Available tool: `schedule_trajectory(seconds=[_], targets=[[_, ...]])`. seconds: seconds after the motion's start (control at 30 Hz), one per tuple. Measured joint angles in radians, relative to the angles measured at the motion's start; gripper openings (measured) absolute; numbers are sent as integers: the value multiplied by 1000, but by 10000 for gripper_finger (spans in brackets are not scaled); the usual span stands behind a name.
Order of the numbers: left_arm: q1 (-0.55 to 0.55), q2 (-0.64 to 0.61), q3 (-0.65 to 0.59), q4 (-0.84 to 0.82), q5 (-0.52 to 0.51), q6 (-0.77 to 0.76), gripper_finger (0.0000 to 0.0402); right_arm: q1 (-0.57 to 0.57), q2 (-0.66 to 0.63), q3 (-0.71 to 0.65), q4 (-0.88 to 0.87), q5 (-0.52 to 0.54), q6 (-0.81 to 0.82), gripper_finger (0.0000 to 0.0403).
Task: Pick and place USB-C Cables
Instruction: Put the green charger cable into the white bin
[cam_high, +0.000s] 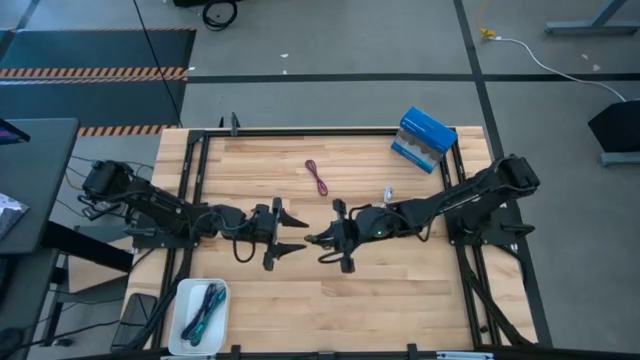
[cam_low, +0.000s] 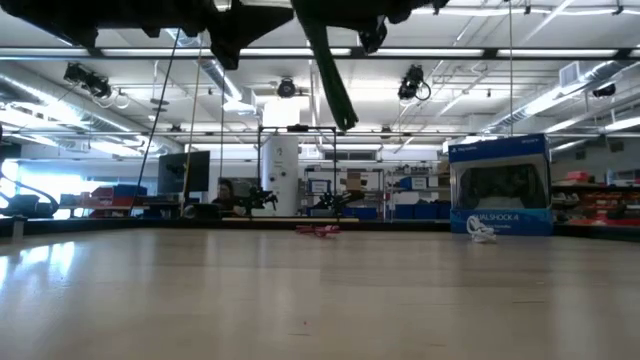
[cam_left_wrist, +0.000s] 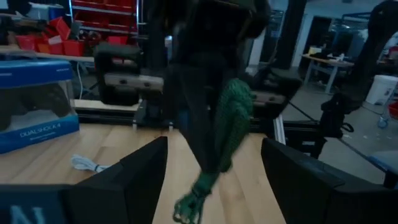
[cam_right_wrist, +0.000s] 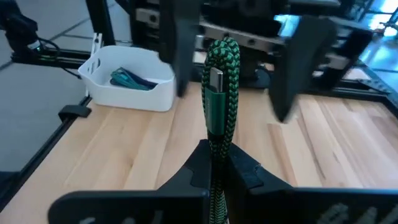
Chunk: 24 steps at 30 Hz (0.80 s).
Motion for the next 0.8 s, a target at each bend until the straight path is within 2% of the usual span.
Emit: schedule_trajectory(seconds=[0.23, 0.8], targets=[[0, 13, 0, 83, -18, 15, 260, -21, 57, 0, 43, -7, 0, 18], [0, 15, 0, 40, -58, 18, 254, -48, 58, 0, 57, -34, 0, 18]])
